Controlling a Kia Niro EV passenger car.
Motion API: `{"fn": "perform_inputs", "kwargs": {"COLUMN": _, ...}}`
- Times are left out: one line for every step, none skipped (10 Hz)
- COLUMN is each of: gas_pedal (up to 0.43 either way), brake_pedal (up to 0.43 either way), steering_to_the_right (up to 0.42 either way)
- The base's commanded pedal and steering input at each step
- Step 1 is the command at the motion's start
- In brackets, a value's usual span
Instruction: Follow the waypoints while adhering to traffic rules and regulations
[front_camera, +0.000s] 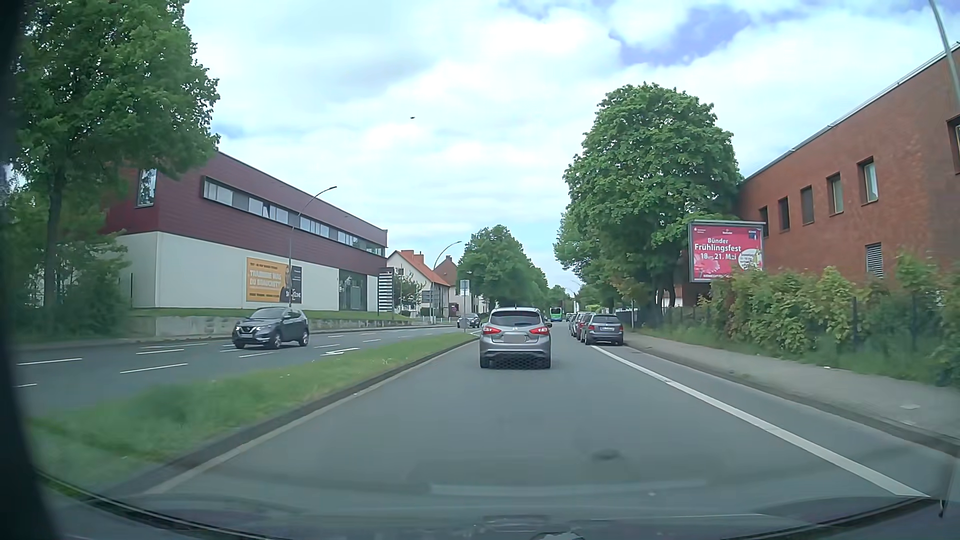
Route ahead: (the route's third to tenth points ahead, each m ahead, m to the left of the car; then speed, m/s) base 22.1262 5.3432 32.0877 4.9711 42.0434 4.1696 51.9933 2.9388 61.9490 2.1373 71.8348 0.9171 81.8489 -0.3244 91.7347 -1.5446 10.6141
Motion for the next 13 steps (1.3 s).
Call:
{"fn": "perform_inputs", "kwargs": {"gas_pedal": 0.15, "brake_pedal": 0.0, "steering_to_the_right": 0.005}}
{"fn": "perform_inputs", "kwargs": {"gas_pedal": 0.15, "brake_pedal": 0.0, "steering_to_the_right": 0.005}}
{"fn": "perform_inputs", "kwargs": {"gas_pedal": 0.15, "brake_pedal": 0.0, "steering_to_the_right": 0.005}}
{"fn": "perform_inputs", "kwargs": {"gas_pedal": 0.15, "brake_pedal": 0.0, "steering_to_the_right": 0.005}}
{"fn": "perform_inputs", "kwargs": {"gas_pedal": 0.15, "brake_pedal": 0.0, "steering_to_the_right": 0.005}}
{"fn": "perform_inputs", "kwargs": {"gas_pedal": 0.157, "brake_pedal": 0.0, "steering_to_the_right": 0.007}}
{"fn": "perform_inputs", "kwargs": {"gas_pedal": 0.157, "brake_pedal": 0.0, "steering_to_the_right": 0.007}}
{"fn": "perform_inputs", "kwargs": {"gas_pedal": 0.157, "brake_pedal": 0.0, "steering_to_the_right": 0.007}}
{"fn": "perform_inputs", "kwargs": {"gas_pedal": 0.157, "brake_pedal": 0.0, "steering_to_the_right": 0.007}}
{"fn": "perform_inputs", "kwargs": {"gas_pedal": 0.157, "brake_pedal": 0.0, "steering_to_the_right": 0.007}}
{"fn": "perform_inputs", "kwargs": {"gas_pedal": 0.157, "brake_pedal": 0.0, "steering_to_the_right": 0.007}}
{"fn": "perform_inputs", "kwargs": {"gas_pedal": 0.157, "brake_pedal": 0.0, "steering_to_the_right": 0.007}}
{"fn": "perform_inputs", "kwargs": {"gas_pedal": 0.157, "brake_pedal": 0.0, "steering_to_the_right": 0.008}}
